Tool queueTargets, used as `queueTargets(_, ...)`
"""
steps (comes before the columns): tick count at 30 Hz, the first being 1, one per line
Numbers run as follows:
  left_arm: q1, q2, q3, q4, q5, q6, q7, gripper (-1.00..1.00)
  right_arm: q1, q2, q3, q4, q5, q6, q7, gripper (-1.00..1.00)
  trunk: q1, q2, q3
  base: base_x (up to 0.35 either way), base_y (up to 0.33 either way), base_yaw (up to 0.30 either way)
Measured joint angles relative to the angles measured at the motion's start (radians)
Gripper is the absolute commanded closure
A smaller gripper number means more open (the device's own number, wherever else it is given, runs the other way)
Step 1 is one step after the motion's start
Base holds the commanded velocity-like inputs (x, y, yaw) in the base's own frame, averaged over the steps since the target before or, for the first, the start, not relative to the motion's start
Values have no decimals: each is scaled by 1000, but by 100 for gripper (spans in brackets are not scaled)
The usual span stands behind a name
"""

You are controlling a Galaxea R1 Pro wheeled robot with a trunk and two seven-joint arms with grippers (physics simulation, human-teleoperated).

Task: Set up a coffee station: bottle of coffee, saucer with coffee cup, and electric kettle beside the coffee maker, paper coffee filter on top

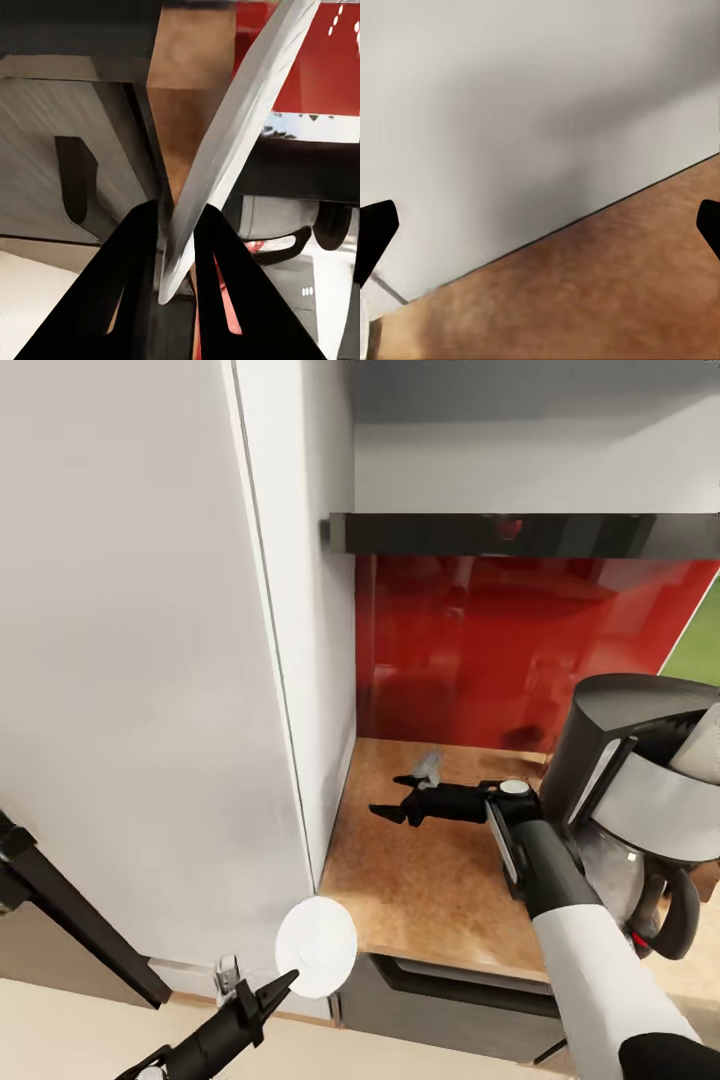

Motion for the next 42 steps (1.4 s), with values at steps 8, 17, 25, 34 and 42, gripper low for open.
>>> queueTargets(8, -1, 8, 53, 1, -7, 30, 47, 100, 59, -3, -3, -44, 0, -4, 0, -100, 0, 0, 0, -267, 171, 0)
queueTargets(17, -4, 8, 52, 3, -8, 36, 48, 100, 63, -20, -15, -49, 5, -5, 1, -100, 0, 0, 0, -296, 132, 0)
queueTargets(25, -3, 7, 50, 4, -9, 35, 48, 100, 69, -30, -37, -67, 5, -5, 0, -100, 0, 0, 4, -327, 10, -7)
queueTargets(34, -5, 6, 50, 9, -7, 35, 48, 100, 72, -32, -41, -68, 5, -4, 1, -100, 0, 0, 6, -66, 0, -2)
queueTargets(42, -5, 8, 51, 9, -7, 35, 48, 100, 85, -32, -41, -69, 3, -4, 2, -100, 0, 0, 6, -1, 0, 0)
